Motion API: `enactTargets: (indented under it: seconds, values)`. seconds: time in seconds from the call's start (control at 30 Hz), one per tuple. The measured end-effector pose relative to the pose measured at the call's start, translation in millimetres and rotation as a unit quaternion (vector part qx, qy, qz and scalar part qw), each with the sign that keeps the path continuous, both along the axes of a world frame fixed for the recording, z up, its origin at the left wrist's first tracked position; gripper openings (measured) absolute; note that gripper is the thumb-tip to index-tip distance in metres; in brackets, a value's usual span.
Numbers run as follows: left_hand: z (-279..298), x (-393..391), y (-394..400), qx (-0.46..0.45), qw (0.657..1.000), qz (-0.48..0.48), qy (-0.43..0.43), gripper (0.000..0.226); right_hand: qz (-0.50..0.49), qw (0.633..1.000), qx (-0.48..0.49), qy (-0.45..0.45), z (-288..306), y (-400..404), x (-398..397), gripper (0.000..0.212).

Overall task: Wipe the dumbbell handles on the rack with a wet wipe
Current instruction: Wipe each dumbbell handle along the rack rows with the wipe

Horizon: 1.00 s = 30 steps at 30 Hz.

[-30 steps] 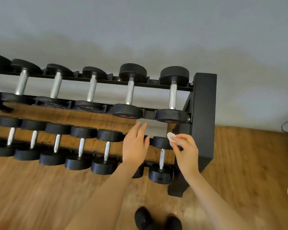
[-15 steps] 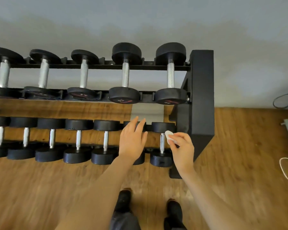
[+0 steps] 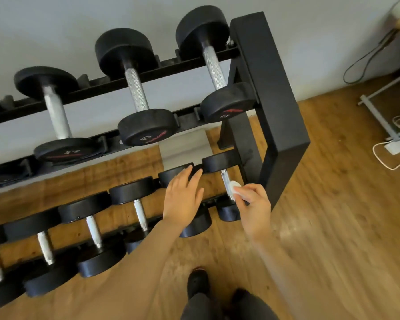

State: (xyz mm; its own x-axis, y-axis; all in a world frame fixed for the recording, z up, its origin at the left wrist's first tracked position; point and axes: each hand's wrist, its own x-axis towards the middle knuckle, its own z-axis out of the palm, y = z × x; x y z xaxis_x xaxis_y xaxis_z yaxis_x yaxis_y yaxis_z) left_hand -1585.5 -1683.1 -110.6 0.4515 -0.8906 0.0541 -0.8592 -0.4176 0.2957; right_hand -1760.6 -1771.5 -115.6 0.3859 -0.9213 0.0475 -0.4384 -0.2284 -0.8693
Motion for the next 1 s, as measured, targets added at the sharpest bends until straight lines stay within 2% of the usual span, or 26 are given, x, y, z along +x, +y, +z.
enactTargets:
  seconds: [0.13,0.23,0.4,0.53,0.6,0.83,1.0]
  values:
    - [-55,12,-6,-0.015,1.000,0.014,-0.005,0.050,0.018,0.998,0.053,-0.007,-58,-4,7,0.017]
    - [-101,27,-15,-0.027,0.999,0.022,-0.023,0.049,0.054,0.998,0.014,0.034,-112,-23,20,0.018]
    - [-176,62,-23,-0.050,0.995,0.028,-0.078,0.046,0.050,0.998,-0.035,0.000,-190,-55,42,0.017]
    - [-215,81,-35,-0.075,0.990,0.040,-0.110,0.043,0.071,0.993,-0.090,0.008,-242,-84,52,0.014]
    - [-228,87,-39,-0.085,0.989,0.052,-0.112,0.043,0.051,0.997,-0.064,-0.002,-257,-95,59,0.007]
    - [-255,96,-45,-0.107,0.983,0.087,-0.124,0.042,0.048,0.998,-0.033,-0.032,-290,-122,73,0.010]
    - [-270,104,-47,-0.159,0.970,0.085,-0.160,0.041,0.051,0.997,-0.033,-0.054,-302,-127,81,0.016]
